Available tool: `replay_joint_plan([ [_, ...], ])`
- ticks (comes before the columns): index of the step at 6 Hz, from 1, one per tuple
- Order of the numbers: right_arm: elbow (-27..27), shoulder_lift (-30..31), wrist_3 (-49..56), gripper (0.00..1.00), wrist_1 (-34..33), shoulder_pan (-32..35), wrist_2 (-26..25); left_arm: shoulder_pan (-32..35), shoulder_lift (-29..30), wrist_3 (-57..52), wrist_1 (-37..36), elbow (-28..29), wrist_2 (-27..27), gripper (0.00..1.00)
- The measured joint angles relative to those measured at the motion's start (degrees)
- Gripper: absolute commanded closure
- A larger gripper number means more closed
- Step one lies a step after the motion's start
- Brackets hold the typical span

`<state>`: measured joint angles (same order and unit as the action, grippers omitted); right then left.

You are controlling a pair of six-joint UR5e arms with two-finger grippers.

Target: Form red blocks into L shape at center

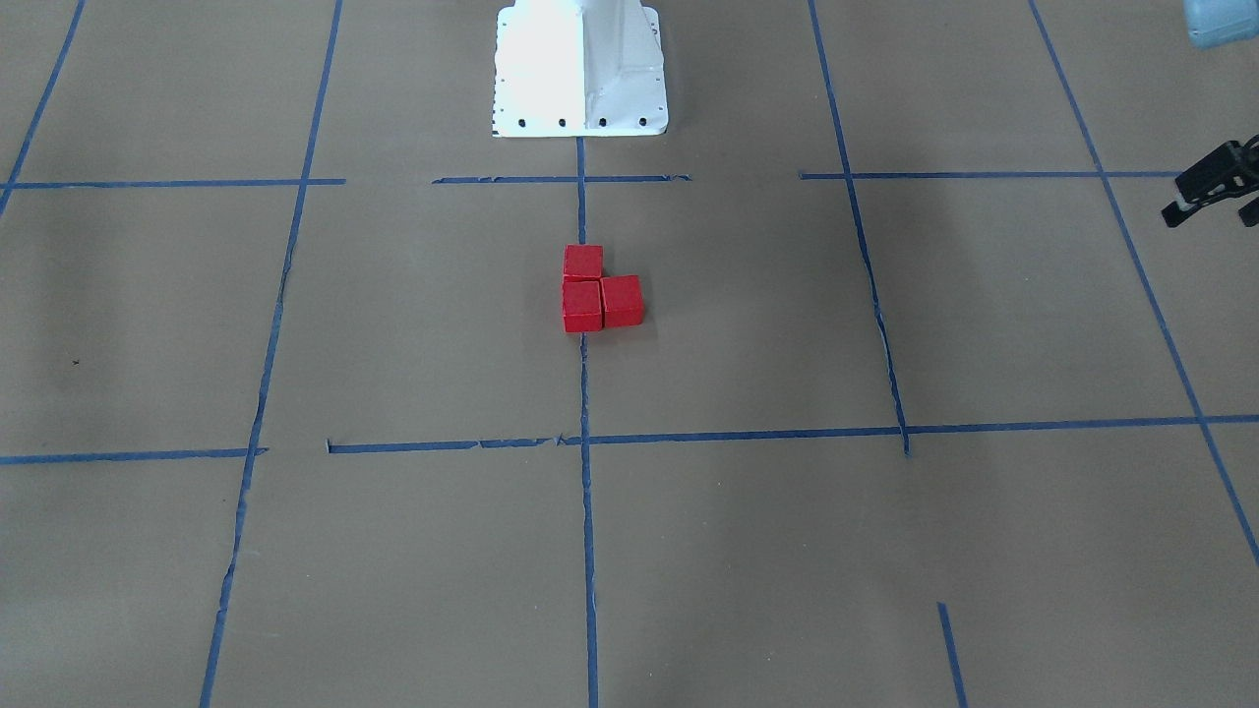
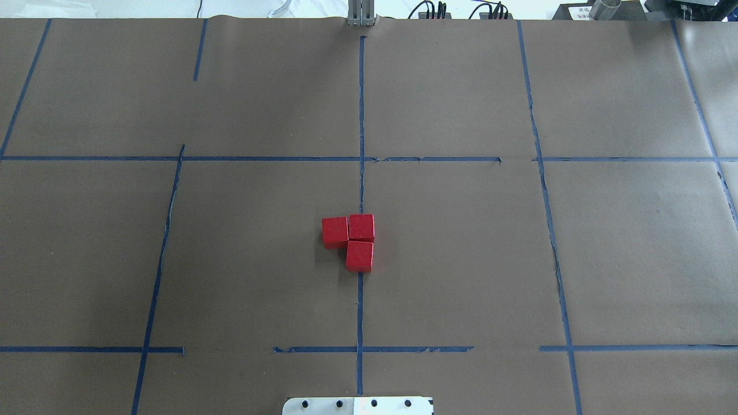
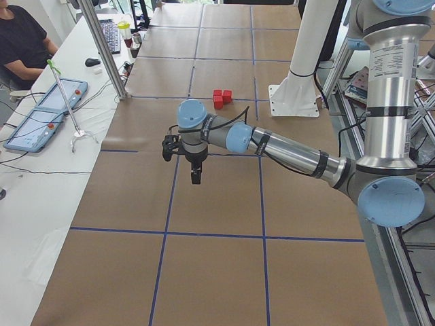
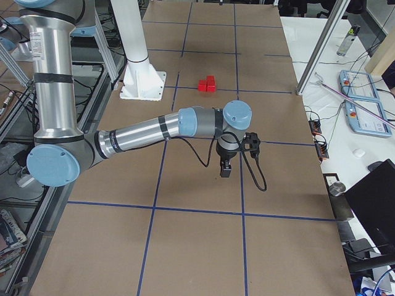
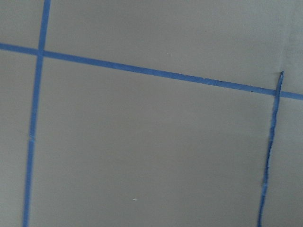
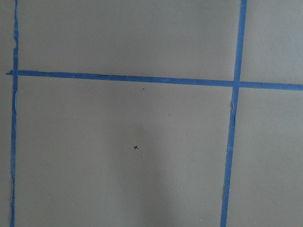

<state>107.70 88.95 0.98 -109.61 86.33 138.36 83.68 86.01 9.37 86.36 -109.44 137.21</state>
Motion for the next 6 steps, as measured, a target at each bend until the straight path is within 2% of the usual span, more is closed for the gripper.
replay_joint_plan([
  [1, 1.1, 0.1, 0.5, 0.00, -2.5, 0.2, -0.2, 5.1, -0.9, -11.2, 0.2, 4.5, 0.0, 0.00],
  [2, 1.7, 0.3, 0.8, 0.00, -3.3, 0.1, -0.4, 7.5, -1.4, -17.6, 0.1, 7.9, 0.0, 0.00],
  [6, 2.2, 0.5, 1.2, 0.00, -2.7, -0.4, -0.6, 8.3, -1.6, -19.6, -0.3, 9.7, 0.1, 0.00],
])
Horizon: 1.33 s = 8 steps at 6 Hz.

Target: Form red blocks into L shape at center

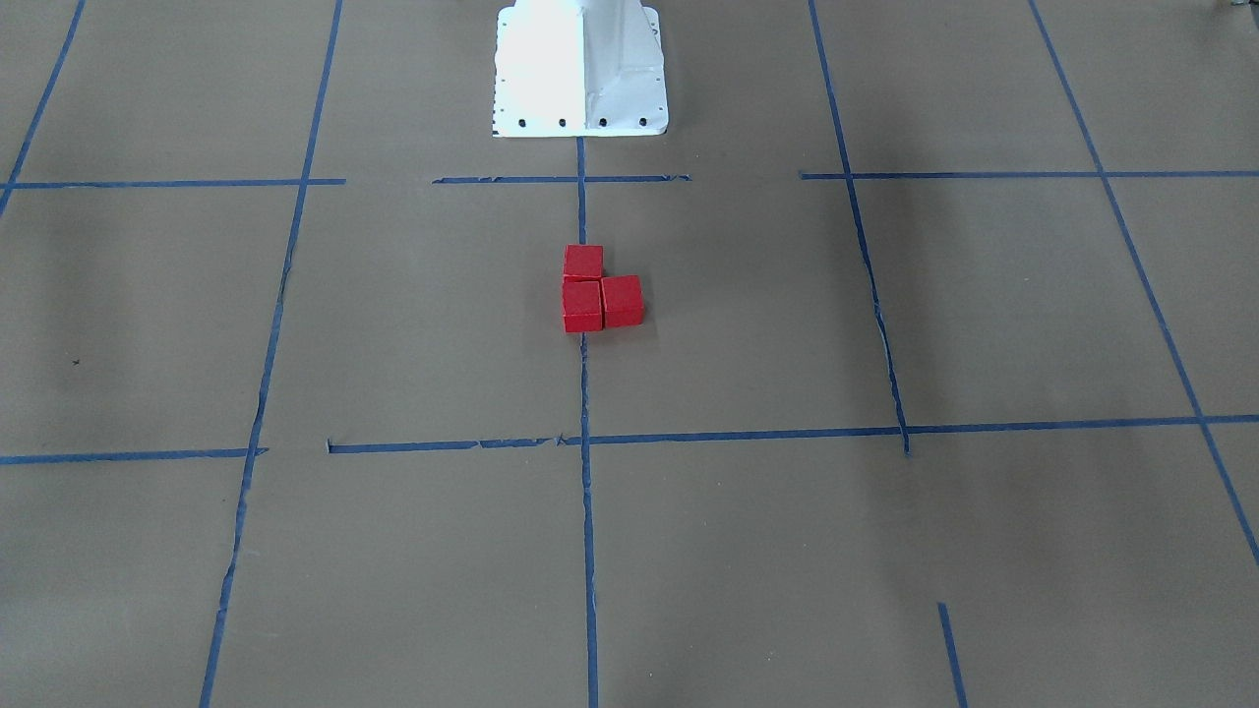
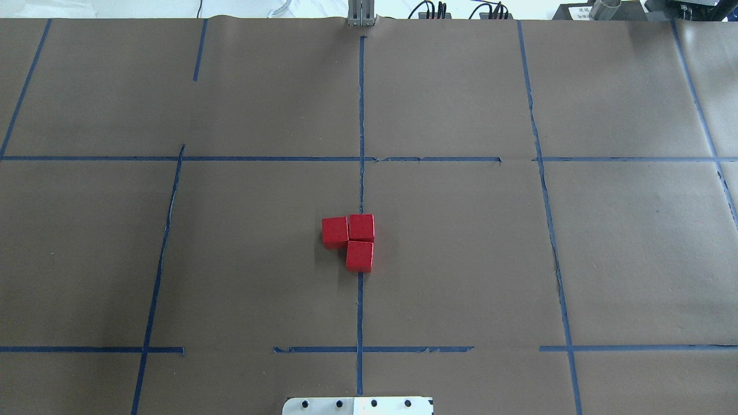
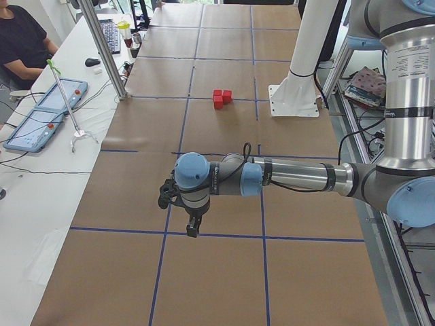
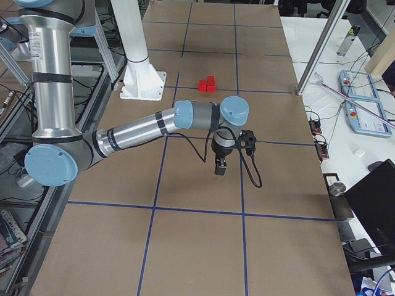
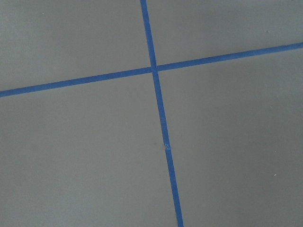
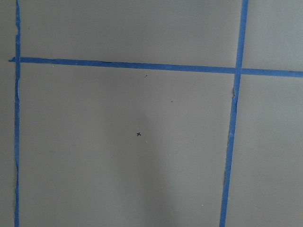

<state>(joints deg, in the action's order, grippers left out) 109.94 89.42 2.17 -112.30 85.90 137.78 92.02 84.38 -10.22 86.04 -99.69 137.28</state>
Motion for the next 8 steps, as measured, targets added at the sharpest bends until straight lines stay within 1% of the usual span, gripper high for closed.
replay_joint_plan([
  [3, 0.4, 2.4, -0.2, 0.00, 1.5, -0.6, -0.4, -0.2, -0.2, 0.4, 0.2, -0.6, -0.1, 0.00],
  [6, 0.3, 8.5, 0.1, 0.00, 1.6, -0.6, 0.6, -0.3, 0.3, 0.5, 0.1, -0.5, 0.0, 0.00],
  [8, -0.2, 9.1, 0.1, 0.00, 1.6, 0.1, 1.4, -0.3, 0.4, 0.5, 0.1, -0.2, -0.2, 0.00],
])
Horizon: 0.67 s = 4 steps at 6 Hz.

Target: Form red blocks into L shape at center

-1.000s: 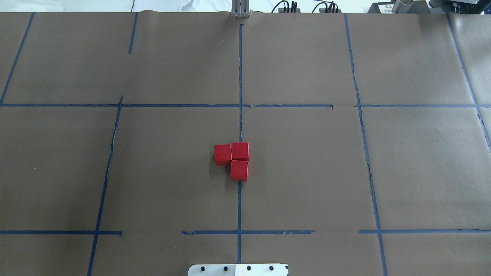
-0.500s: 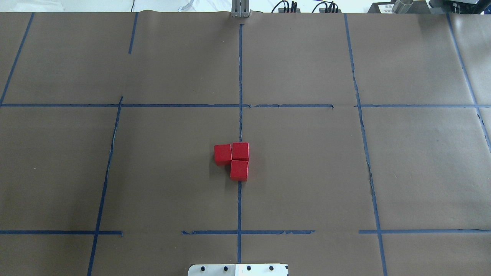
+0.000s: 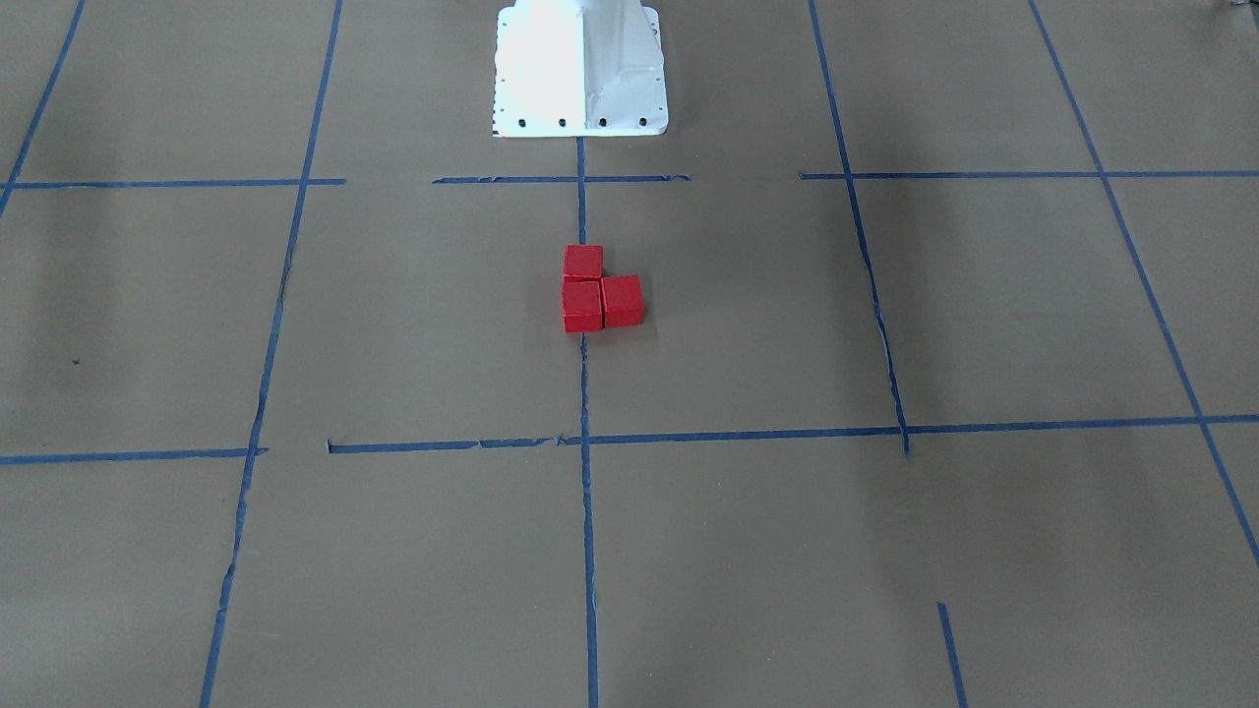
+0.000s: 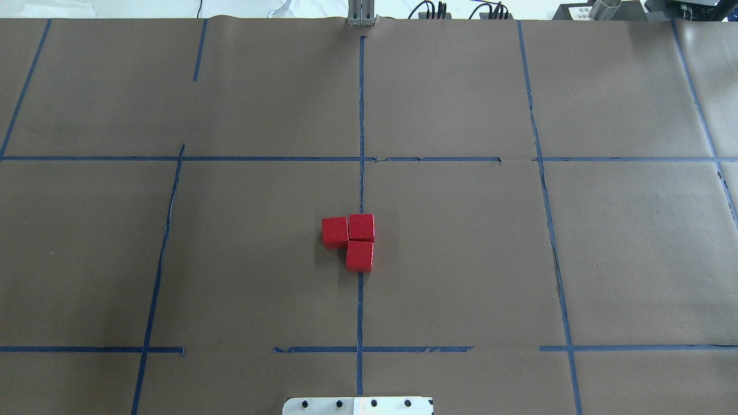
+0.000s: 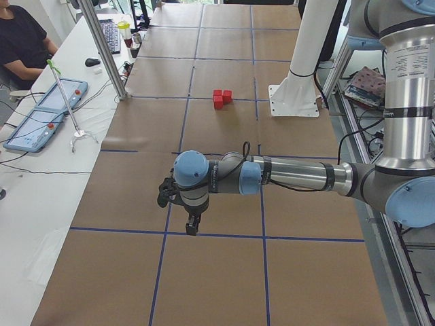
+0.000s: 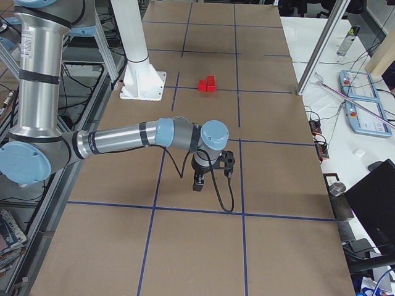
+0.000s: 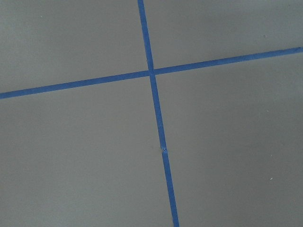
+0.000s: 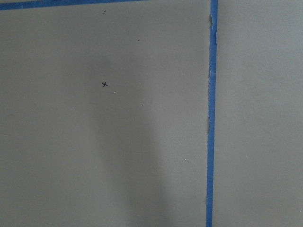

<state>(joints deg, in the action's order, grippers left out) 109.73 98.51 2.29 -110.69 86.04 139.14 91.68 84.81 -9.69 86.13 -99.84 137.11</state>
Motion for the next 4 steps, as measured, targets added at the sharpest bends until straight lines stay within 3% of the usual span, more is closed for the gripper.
replay_joint_plan([
  [4, -1.4, 0.1, 0.3, 0.00, 7.3, 1.5, -1.2, -0.2, 0.9, 0.0, -0.1, 0.3, -1.0, 0.00],
])
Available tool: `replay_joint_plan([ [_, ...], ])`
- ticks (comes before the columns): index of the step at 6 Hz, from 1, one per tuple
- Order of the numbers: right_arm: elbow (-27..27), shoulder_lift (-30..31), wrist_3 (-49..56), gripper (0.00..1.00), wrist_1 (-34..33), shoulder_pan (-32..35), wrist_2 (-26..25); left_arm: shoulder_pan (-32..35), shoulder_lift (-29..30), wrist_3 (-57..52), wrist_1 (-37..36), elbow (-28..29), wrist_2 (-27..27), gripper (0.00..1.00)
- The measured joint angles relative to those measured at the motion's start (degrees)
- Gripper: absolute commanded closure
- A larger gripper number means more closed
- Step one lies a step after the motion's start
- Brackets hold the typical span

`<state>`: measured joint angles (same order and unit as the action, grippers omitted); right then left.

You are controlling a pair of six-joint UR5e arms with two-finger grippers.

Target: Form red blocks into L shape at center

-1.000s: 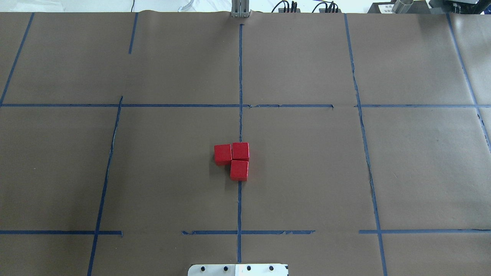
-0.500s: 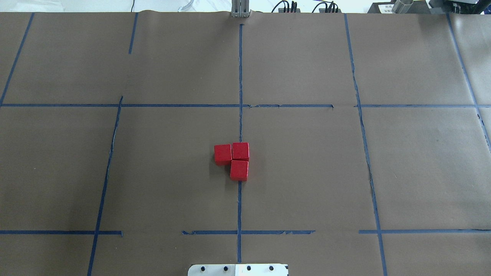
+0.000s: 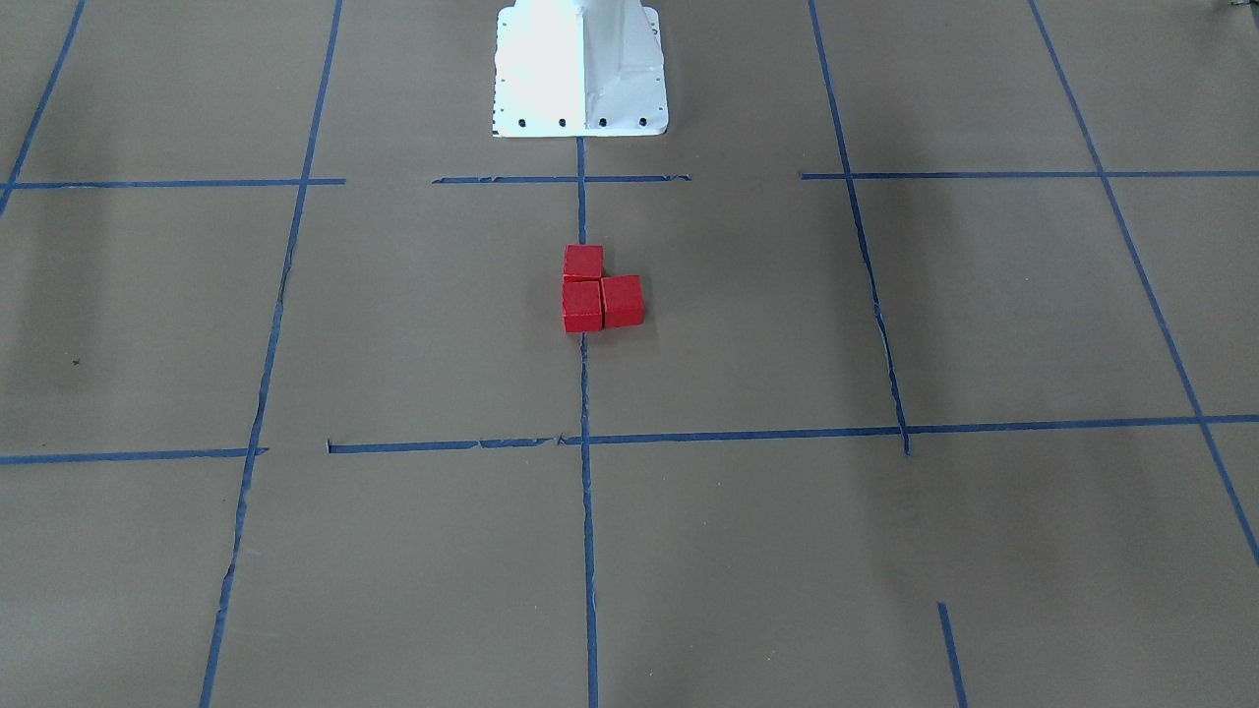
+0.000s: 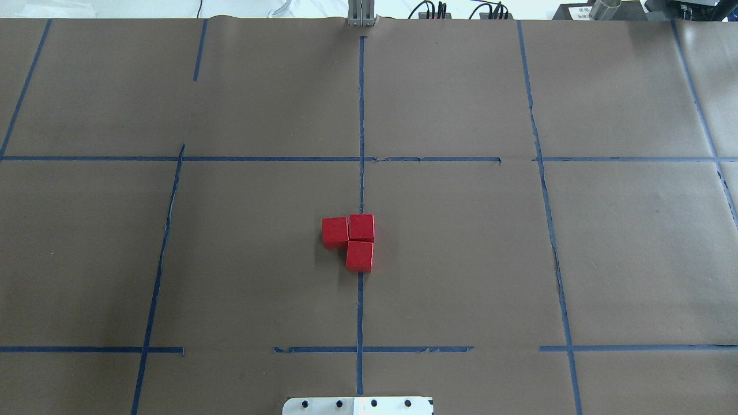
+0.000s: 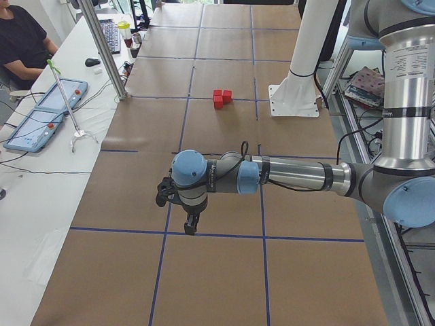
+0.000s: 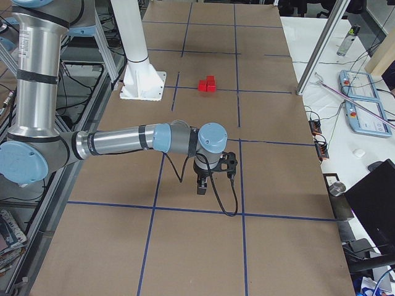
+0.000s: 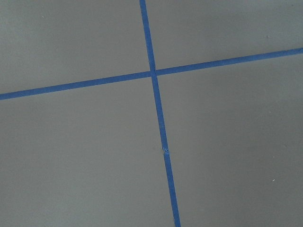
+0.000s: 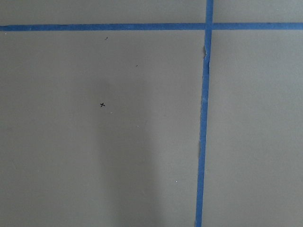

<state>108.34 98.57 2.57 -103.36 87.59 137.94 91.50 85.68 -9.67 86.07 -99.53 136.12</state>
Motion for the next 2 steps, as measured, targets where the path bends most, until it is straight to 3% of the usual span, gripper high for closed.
replay_joint_plan([
  [2, -0.1, -0.3, -0.4, 0.00, 1.6, 0.5, -1.5, -0.2, 1.8, 1.0, -2.7, -0.2, -2.5, 0.00],
])
